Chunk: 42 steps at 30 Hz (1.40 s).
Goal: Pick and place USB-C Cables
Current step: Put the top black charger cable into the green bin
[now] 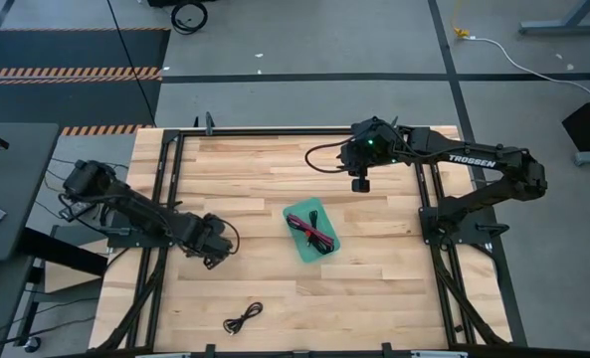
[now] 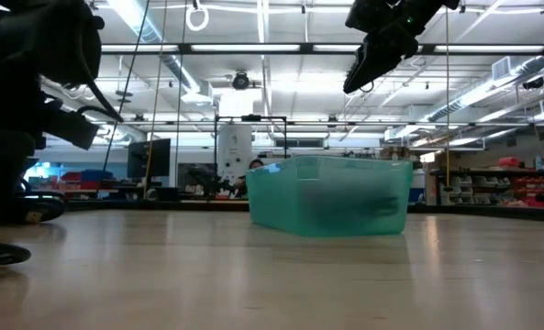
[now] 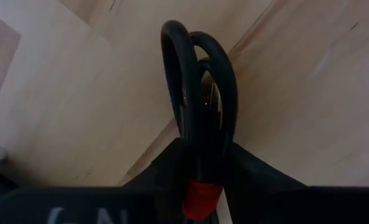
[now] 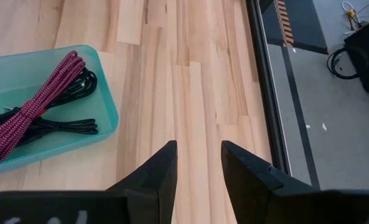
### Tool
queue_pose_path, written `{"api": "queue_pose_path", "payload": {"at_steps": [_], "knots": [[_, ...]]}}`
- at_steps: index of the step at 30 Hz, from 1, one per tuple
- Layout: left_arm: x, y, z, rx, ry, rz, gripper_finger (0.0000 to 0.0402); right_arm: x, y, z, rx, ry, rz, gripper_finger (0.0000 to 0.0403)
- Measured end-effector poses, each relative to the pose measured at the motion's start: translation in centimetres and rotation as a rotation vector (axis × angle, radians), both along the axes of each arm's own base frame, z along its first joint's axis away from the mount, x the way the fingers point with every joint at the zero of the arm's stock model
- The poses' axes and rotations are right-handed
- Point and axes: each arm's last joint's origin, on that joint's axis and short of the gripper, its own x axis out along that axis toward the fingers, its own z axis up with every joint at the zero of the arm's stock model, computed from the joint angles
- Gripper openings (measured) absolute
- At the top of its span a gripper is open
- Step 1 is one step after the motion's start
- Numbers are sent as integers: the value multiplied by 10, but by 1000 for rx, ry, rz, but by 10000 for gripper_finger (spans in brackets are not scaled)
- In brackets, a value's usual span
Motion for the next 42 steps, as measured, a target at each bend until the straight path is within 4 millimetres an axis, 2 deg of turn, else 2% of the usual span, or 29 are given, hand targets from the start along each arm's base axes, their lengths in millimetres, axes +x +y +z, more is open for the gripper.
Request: {"api": "queue_pose_path", "payload": {"at_steps": [4, 10, 17, 23, 26, 30, 35, 42], "knots": [[8, 2, 6, -10, -3, -23, 86, 0, 0, 0, 0, 0, 0, 130], [31, 5, 27, 26, -105, -103, 84, 0, 0, 0, -1, 0, 0, 130], [63, 7, 67, 84, -248, -262, 83, 0, 0, 0, -9, 3, 8, 130], [92, 8, 113, 225, -419, -442, 83, 0, 0, 0, -9, 3, 8, 130], [101, 10, 129, 293, -472, -509, 83, 0, 0, 0, -9, 3, 9, 130], [110, 19, 136, 371, -514, -565, 83, 0, 0, 0, -9, 3, 8, 130], [126, 30, 130, 427, -530, -606, 83, 0, 0, 0, -6, 5, 6, 130], [144, 30, 128, 504, -590, -737, 82, -1, 0, 0, -10, 12, 1, 130]]}}
